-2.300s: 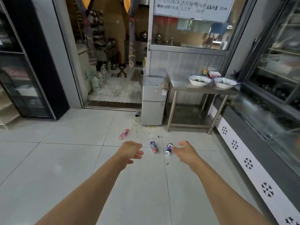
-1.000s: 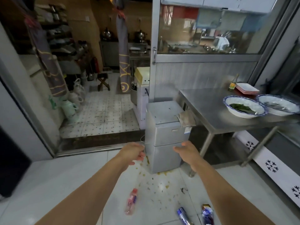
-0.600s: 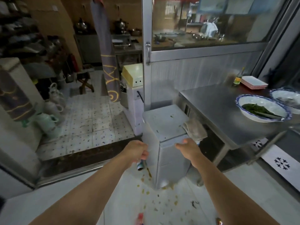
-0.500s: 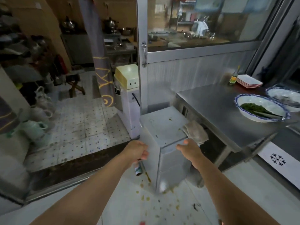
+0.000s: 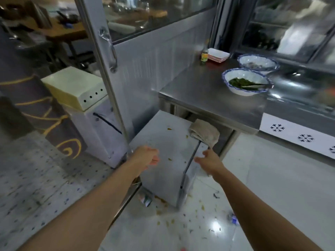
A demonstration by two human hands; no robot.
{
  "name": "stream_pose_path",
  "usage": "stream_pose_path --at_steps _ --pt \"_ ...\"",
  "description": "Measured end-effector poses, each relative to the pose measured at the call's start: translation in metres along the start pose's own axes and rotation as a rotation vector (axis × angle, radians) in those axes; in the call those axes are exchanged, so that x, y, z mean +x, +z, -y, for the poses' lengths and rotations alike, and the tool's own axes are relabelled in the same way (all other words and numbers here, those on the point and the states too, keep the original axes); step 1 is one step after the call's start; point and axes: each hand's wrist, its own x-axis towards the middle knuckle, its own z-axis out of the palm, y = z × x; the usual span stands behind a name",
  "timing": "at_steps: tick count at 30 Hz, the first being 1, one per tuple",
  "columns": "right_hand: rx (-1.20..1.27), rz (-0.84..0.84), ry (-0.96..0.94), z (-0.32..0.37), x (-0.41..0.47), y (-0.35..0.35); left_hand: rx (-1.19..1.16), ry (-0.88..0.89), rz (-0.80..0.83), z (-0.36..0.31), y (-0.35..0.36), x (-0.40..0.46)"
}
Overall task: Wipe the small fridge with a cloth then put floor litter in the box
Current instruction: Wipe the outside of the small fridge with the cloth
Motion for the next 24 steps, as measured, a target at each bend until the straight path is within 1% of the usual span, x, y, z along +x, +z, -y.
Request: stream_pose_path --at_steps 3,6,9,11,15,19,21,24 --pt "-0.003 -0.061 0.058 0.003 0.021 -0.001 0.048 0.021 0.061 -0.01 0.0 0.035" --pt "-0.001 -0.105 0.074 0.005 0.049 -0.003 0.12 0.052 0.108 -0.025 0.008 0.067" --pt "0.002 -0.176 0.069 0.011 0.087 0.0 0.179 0.097 0.162 -0.041 0.017 0.105" --pt "-0.028 -0.194 0.027 0.016 0.12 0.004 0.184 0.106 0.178 -0.053 0.022 0.134" --pt "-0.203 -0.195 -0.01 0.017 0.192 0.017 0.237 0.115 0.179 -0.073 0.028 0.191" --pt "-0.446 -0.281 0.041 0.013 0.246 0.028 0.246 0.118 0.197 -0.083 0.035 0.243" --pt "-0.488 -0.278 0.048 0.008 0.265 0.032 0.274 0.114 0.216 -0.085 0.039 0.265" --pt "-0.558 -0.231 0.085 -0.003 0.284 0.037 0.319 0.133 0.234 -0.086 0.044 0.294"
